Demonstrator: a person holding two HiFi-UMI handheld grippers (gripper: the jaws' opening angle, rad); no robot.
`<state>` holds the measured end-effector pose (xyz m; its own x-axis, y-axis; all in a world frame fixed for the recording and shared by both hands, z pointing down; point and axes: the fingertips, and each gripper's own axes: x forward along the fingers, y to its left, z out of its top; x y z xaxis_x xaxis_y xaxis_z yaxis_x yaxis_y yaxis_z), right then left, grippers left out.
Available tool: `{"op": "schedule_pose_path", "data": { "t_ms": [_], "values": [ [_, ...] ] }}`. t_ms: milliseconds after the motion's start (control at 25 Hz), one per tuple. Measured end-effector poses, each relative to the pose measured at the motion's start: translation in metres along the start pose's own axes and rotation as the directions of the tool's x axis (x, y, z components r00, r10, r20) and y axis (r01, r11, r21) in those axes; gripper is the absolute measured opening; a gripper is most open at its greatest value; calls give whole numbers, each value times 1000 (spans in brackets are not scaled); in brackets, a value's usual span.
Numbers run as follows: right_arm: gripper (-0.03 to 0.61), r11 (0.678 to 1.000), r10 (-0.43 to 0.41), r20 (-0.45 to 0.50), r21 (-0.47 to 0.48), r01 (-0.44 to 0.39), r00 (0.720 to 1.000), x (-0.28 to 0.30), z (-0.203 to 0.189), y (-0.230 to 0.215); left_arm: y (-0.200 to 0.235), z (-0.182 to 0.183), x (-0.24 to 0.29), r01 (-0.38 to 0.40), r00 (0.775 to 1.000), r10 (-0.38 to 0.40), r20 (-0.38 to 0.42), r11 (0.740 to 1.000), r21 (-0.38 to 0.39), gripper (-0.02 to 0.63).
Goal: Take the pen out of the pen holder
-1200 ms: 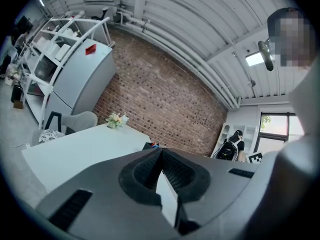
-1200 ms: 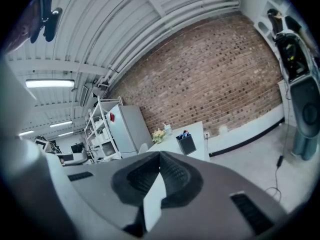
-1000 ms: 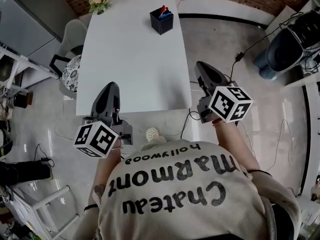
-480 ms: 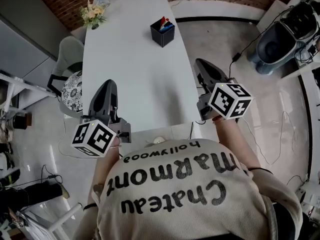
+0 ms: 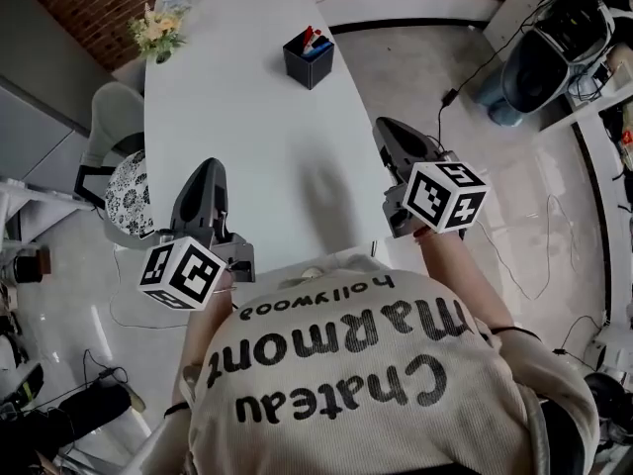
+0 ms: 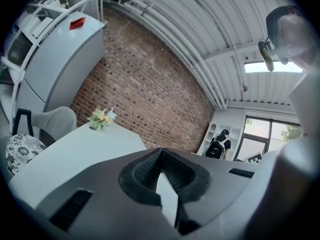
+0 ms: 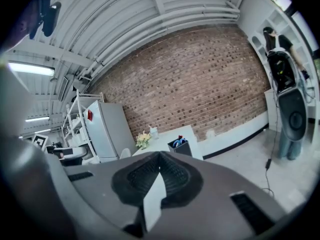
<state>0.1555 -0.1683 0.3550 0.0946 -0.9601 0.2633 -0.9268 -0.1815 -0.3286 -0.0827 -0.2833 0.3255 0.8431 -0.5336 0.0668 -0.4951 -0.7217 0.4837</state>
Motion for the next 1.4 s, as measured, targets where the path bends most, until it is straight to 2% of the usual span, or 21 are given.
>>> {"op": "schedule_pose_path", "data": {
  "t_ms": [200,280,400,720,880,1080,1400],
  "values": [
    [5,999,24,-9,-24,-24,1000,5,5,-2,7,-7,4,-17,1000,16,-9,999,-37,0],
    [63,998,45,-15,-46,-46,999,9,9,-2,7,-10,5,-29,1000,28,-5,998,-49,0],
    [74,994,76,-20,-73,-77,997,16,16,-8,5,-10,9,-53,999,54,4,997,-49,0],
    [103,981,172,-69,-78,-177,983,53,35,-38,1,-6,15,-187,980,190,53,981,-54,0],
    [104,969,227,-97,-76,-234,969,78,45,-56,3,-7,11,-291,951,297,87,954,-78,0],
    [103,955,280,-126,-64,-289,952,111,50,-76,6,-15,6,-407,903,417,104,907,-104,0],
    [103,929,358,-157,-39,-368,920,153,44,-92,-2,-34,-9,-532,830,545,116,837,-126,0]
  ]
}}
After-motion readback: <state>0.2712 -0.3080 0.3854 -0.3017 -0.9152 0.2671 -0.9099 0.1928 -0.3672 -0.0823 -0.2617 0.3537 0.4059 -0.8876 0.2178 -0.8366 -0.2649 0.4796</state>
